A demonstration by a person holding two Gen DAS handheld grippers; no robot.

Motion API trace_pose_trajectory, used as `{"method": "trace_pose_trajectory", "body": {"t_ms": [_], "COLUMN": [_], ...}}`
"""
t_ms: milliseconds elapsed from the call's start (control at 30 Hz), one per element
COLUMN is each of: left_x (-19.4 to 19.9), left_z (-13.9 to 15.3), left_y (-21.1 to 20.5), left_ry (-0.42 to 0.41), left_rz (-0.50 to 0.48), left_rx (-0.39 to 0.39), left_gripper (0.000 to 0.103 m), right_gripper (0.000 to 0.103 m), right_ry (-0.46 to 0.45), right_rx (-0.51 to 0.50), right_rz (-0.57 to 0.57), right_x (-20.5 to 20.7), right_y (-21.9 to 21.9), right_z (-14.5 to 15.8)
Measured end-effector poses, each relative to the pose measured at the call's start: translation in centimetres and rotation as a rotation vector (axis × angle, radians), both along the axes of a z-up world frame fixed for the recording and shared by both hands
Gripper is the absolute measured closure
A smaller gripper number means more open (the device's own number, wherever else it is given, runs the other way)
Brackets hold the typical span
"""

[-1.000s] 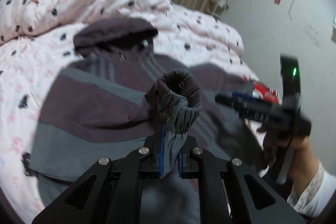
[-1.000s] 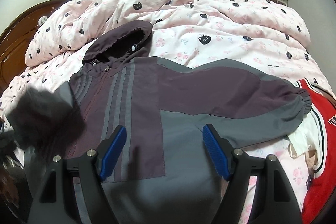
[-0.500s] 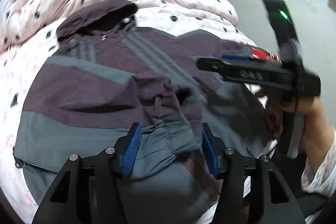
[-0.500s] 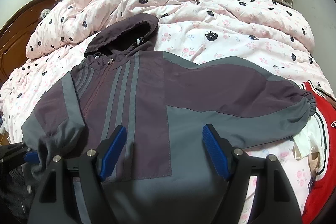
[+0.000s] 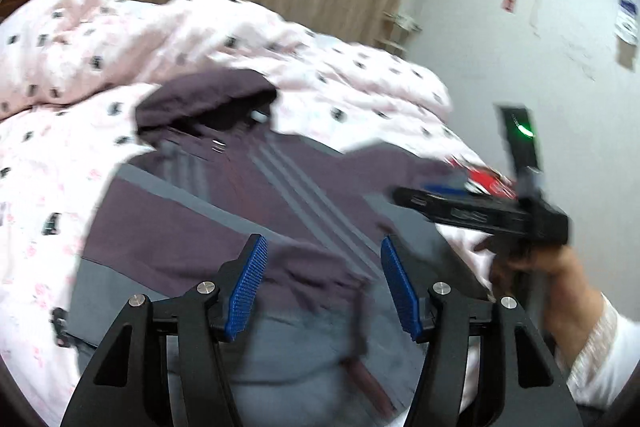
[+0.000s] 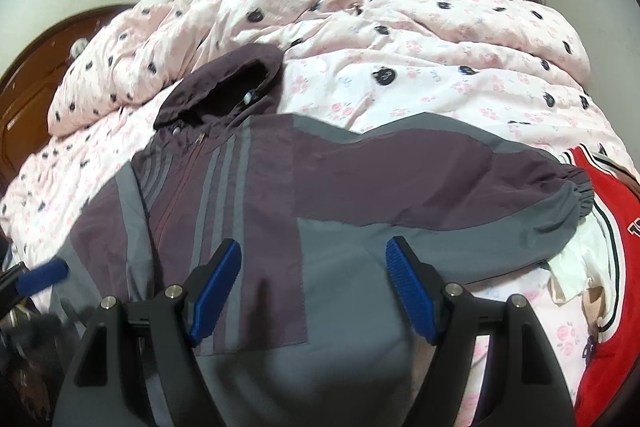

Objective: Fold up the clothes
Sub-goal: 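Lay the sleeve across the jacket front and open the left tool, then grasp the other sleeve cuff with the right tool and lift it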

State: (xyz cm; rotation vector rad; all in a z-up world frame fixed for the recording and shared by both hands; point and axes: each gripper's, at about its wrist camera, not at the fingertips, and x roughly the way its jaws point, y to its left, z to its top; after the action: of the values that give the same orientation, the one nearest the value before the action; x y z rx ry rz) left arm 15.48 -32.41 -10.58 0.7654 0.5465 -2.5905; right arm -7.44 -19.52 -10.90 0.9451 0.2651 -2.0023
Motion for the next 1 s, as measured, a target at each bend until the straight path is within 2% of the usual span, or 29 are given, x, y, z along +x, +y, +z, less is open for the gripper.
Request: {"method": "trace_pose_trajectory", "body": {"t_ms": [67,100,233,367,467,567,700,767,867,1000], "left_x": [-0.1,-0.6,-2.1,-2.8,-2.5,-1.2,0.4,0.6,0.6,0.6], "left_z": [-0.2,-1.0,-3.8,-5.3,-5.0,-3.5,-2.0,-1.7,-2.0,-2.2], "left_y": [-1.0,-1.4,-1.1,-0.7,-0.8,-0.6,-0.9,-1.3,-2.0,-2.2], "left_ry": [-0.013,-0.052,-0.181,-0.224,-0.202,-0.127,-0.026,-0.004,-0.003,0.005], "left_rz": [0.064,0.086,0.070,0.052,0.053,0.104,0.155,0.166,0.171,0.167], "left_rx": [-0.013,-0.025,-0.051,-0.027,-0.016,-0.077,-0.118,-0.114,-0.082,-0.062], "left_gripper": [0.049,0.049,0.049,0.049,0.049,0.049,0.049,0.049,0.049,0.049], "right_gripper": [0.026,0.026,0.026,0.026,0.026,0.026,0.026,0.026,0.026,0.027], "right_ry": [-0.007,-0.003,0.000,-0.048,-0.052,-0.084,-0.212,-0.280,-0.383,-0.435], "right_rx": [-0.016,-0.024,-0.053,-0.080,-0.084,-0.094,-0.154,-0.186,-0.234,-0.250], "right_rz": [-0.026,-0.044,-0.125,-0.195,-0.262,-0.322,-0.362,-0.379,-0.405,-0.415], "right_x": [-1.0,-1.6,-4.8,-8.9,-11.4,-13.7,-15.9,-16.9,-18.5,-19.2], "right_y": [0.8,1.4,4.3,7.5,9.7,11.9,13.4,14.1,15.1,14.9], "right_z": [0.6,1.1,2.8,3.5,3.8,3.4,1.6,0.7,-0.7,-1.8]}}
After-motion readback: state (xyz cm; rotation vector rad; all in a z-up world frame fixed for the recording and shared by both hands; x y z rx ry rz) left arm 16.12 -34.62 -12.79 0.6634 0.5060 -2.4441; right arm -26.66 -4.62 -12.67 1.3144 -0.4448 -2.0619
